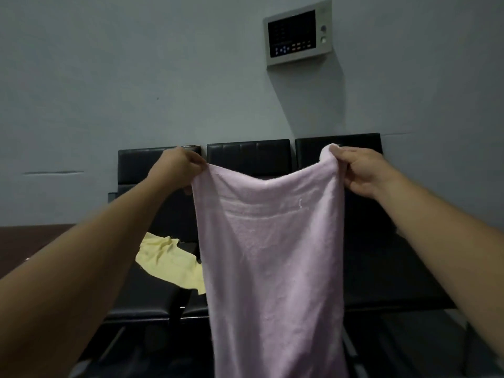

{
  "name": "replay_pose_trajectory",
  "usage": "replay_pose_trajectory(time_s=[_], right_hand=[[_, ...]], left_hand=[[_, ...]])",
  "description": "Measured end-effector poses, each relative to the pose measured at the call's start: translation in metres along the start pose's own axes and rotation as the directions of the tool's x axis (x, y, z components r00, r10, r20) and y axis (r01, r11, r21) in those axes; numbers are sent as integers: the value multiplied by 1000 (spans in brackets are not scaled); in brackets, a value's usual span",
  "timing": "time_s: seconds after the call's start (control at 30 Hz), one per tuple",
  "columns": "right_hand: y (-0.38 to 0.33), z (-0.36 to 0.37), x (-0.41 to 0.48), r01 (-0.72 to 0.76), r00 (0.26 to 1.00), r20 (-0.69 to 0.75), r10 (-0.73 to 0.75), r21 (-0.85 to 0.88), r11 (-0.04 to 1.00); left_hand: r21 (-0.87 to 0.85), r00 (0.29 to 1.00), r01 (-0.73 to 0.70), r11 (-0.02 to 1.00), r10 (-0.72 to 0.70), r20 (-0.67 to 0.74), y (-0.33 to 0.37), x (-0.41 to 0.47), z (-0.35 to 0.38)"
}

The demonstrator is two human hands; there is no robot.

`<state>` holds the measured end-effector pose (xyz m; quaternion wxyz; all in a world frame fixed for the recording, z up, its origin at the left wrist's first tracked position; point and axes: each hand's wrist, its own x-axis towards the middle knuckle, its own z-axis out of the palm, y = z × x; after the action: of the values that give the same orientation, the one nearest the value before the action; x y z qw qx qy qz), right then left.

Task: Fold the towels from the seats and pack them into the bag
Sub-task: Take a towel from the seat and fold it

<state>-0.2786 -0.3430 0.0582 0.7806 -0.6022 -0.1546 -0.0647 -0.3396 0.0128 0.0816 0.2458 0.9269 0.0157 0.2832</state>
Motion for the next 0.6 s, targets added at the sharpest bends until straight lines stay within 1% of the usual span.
replay_pose_trajectory(time_s=[0.03, 0.1, 0.17, 0.23, 0.27, 0.3, 0.37, 0.4, 0.47, 0.53, 0.6], right_hand=[[-1, 4, -2, -1, 1000, 16, 1, 8, 1000], [-4, 11, -5, 26, 998, 57, -27, 24, 999], [-7, 17, -9, 51, 989, 132, -65, 103, 993], [-8, 24, -16, 50, 970, 227, -87, 164, 985], [-8, 27, -20, 43, 957, 276, -87, 164, 986], [-6, 31, -23, 28, 943, 323, -75, 149, 988], [-2, 36, -29, 4, 912, 408, -35, 79, 997], [1, 39, -31, 2, 898, 440, -18, 36, 999], [7, 45, -33, 21, 885, 466, -3, -33, 999], [14, 53, -34, 64, 892, 452, -30, -59, 996], [21, 61, -34, 103, 899, 432, -70, -53, 993]], left_hand=[[-138, 999, 52, 989, -50, 22, 4, -1, -1], [-404, 989, 142, 903, -115, 92, 10, -1, -3], [-524, 982, 187, 831, -140, 128, 14, -3, -4], [-580, 982, 190, 792, -153, 111, 16, -4, -1], [-580, 985, 172, 796, -149, 88, 17, -5, 1], [-537, 990, 140, 832, -131, 55, 18, -6, 2], [-372, 999, 37, 928, -31, 24, 21, -8, 3], [-310, 998, -25, 950, 43, 51, 23, -10, 3], [-278, 971, -134, 951, 182, 154, 29, -16, 1], [-293, 922, -220, 930, 296, 247, 36, -22, 1], [-364, 876, -246, 898, 366, 313, 40, -27, 2]])
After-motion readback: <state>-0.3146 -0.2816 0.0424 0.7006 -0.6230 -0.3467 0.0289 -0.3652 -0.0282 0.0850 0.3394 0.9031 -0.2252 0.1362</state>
